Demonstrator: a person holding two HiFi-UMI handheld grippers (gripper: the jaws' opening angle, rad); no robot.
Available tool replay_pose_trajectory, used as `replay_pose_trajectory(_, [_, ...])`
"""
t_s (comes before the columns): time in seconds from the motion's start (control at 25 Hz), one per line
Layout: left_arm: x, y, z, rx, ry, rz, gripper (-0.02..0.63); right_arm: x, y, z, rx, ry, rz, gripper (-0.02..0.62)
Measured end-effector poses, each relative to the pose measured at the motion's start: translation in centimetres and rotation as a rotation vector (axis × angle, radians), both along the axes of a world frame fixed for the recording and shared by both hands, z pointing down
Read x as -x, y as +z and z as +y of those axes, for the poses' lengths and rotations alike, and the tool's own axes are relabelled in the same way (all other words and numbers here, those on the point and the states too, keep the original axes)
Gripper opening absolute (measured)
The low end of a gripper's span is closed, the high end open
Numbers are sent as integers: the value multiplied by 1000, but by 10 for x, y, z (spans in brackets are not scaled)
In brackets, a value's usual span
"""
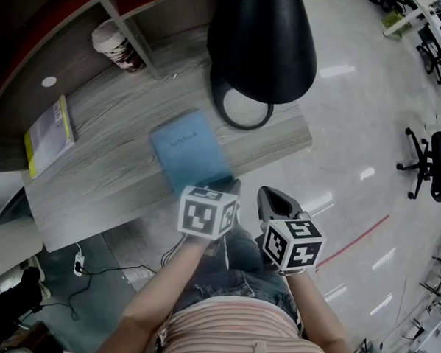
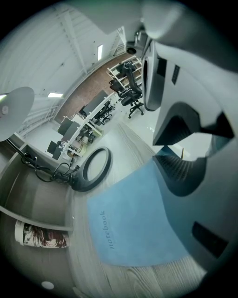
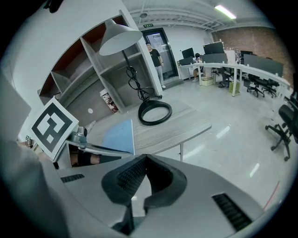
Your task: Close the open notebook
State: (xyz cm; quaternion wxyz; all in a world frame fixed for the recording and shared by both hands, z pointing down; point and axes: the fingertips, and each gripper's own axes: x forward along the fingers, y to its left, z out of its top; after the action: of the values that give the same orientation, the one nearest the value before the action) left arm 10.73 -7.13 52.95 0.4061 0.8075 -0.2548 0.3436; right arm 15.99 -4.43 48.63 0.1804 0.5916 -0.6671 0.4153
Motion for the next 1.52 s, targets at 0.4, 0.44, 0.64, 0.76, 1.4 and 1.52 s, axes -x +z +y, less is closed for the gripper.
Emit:
replay_pose_trajectory(0.4, [-2, -4, 5, 9, 18, 25, 97, 2, -5, -3, -18, -17, -3, 8])
replay_pose_trajectory(0.44, [-1, -5, 5, 8, 17, 30, 97, 2, -7, -4, -23, -19, -6, 8])
replay_pose_trajectory(0.64, [11, -17, 3, -6, -44, 94, 95, 9, -21, -12, -60, -37, -27, 8])
replay_pose_trajectory(0.76, [22, -25, 0, -17, -95, 129, 65, 17, -32, -18, -91, -55, -38, 8])
replay_pose_trajectory(1.4, [83, -68, -17, -222, -302, 130, 11, 65, -65, -32, -213, -214, -92, 8])
replay_pose_trajectory(1.52, [97, -81, -19, -282, -345, 126, 11, 71, -69, -33, -235, -233, -99, 8])
